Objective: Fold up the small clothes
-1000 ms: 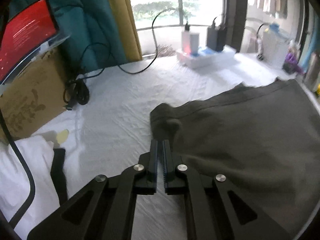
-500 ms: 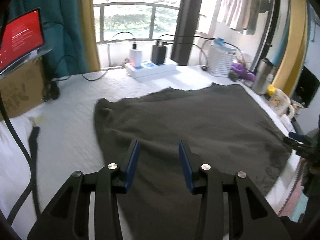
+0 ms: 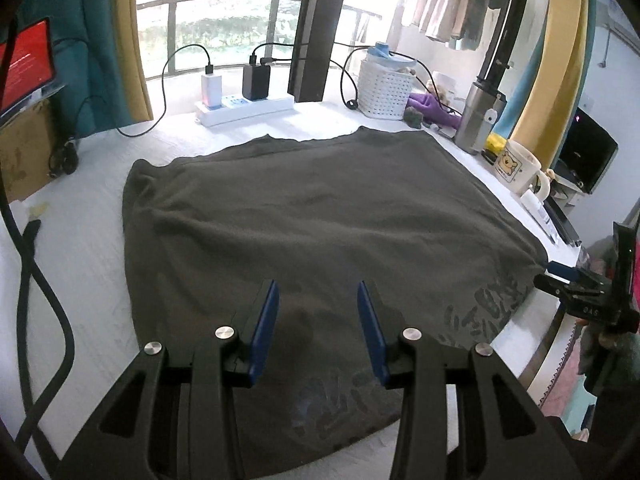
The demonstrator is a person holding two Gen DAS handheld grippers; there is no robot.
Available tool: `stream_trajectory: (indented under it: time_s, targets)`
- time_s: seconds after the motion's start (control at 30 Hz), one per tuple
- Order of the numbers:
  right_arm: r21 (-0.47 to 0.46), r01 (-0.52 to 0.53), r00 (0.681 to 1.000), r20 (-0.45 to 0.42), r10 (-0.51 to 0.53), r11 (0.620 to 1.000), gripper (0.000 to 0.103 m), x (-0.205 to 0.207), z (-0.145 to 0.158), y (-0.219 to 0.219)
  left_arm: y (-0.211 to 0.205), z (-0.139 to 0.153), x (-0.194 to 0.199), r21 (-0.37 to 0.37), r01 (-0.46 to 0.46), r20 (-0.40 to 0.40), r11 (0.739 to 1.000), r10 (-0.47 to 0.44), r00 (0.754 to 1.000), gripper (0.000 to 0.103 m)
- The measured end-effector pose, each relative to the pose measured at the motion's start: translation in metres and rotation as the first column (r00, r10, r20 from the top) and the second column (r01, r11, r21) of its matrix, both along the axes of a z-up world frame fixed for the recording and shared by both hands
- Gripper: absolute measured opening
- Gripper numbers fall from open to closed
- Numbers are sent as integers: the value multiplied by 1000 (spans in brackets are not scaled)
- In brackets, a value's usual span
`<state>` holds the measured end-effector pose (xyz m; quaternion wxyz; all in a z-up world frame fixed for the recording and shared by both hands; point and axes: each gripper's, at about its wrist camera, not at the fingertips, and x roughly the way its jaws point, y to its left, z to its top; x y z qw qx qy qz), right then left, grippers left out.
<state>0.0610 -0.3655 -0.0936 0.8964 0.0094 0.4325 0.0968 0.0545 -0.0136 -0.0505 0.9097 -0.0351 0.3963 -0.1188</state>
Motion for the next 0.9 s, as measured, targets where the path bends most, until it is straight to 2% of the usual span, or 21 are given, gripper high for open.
stream_trajectory:
  time_s: [0.1,0.33,0.47,0.67,0.77,0.9]
  targets:
    - [50,18,999,-33,-16,999,81,-5,-10,-9,0,-1,0,8,-11,-6,1000,11,1000,41]
    - [93,29,1000,-14,-28,995,83,2,-12,-9,3,-5,6,12,-26,-23,1000,26,999,41]
    - [126,36,999,-7,-36,991,89,16,-12,-6,9,-7,10,7,-40,-32,999,40,999,41]
    - [116,44,999,3,-44,992,89,37,-13,-1,19,-11,18,7,-64,-48,998,65,997,42]
    - [118,51,999,6,-52,992,89,48,-13,2,26,-15,24,1,-83,-61,997,83,995,48]
    - [117,51,999,2,-51,992,89,61,-14,7,34,-18,29,-8,-98,-74,995,97,993,48]
